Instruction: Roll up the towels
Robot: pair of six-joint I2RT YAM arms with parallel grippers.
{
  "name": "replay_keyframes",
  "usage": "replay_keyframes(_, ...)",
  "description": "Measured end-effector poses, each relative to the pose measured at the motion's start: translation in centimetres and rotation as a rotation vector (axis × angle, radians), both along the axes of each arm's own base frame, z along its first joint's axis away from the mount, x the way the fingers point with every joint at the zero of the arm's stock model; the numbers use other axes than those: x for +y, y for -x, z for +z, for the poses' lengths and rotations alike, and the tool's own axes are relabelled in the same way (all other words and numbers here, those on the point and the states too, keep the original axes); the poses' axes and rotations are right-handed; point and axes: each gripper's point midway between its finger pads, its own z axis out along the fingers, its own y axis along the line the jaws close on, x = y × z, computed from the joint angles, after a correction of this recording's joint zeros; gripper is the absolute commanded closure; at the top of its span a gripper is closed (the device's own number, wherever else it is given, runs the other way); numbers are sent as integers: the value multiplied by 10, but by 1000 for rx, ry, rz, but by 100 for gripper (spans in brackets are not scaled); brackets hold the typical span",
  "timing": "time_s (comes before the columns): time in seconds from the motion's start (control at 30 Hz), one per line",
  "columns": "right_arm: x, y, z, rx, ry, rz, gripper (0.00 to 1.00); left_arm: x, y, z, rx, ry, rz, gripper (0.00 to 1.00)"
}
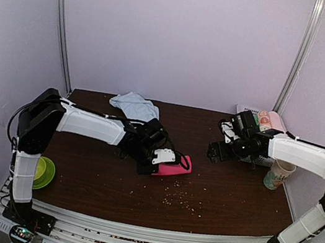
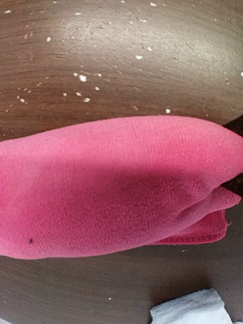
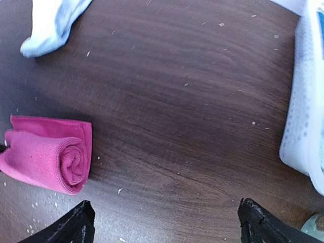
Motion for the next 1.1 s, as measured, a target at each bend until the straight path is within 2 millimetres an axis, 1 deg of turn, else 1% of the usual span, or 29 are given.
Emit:
replay_keyframes(0.2, -18, 17, 5, -110, -128, -139, 0, -11, 6, 3, 140, 52, 85, 100)
replay_keyframes(0.3, -23, 15, 8, -132, -165, -210, 1, -13, 11, 5, 227, 78, 112, 100)
replay_keyframes(0.4, -21, 14, 13, -158, -172, -249, 1, -15, 15, 7, 311, 101, 138, 100)
replay_keyframes(0.47, -14, 17, 16, -169, -159, -251, 1, -16, 15, 8, 369, 119, 157, 100)
replay_keyframes(0.53, -2, 19, 17, -171, -163, -238, 1, -17, 14, 8, 425, 136, 180, 100)
replay_keyframes(0.63, 11, 25, 12, -169, -211, -234, 0, -18, 12, 9, 494, 161, 214, 100)
replay_keyframes(0.73, 15, 34, -9, -141, -289, -250, 1, -19, 11, 10, 550, 186, 252, 100)
replay_keyframes(0.83, 15, 50, -38, -87, -377, -282, 4, -20, 10, 12, 604, 212, 296, 100)
replay_keyframes(0.9, 17, 58, -49, -61, -442, -306, 6, -21, 9, 13, 636, 232, 326, 100)
replay_keyframes(0.97, 27, 62, -51, -43, -523, -316, 8, -23, 7, 13, 658, 249, 358, 100)
replay_keyframes(1.1, 55, 57, -47, -13, -676, -308, 11, -28, 3, 14, 684, 281, 422, 100)
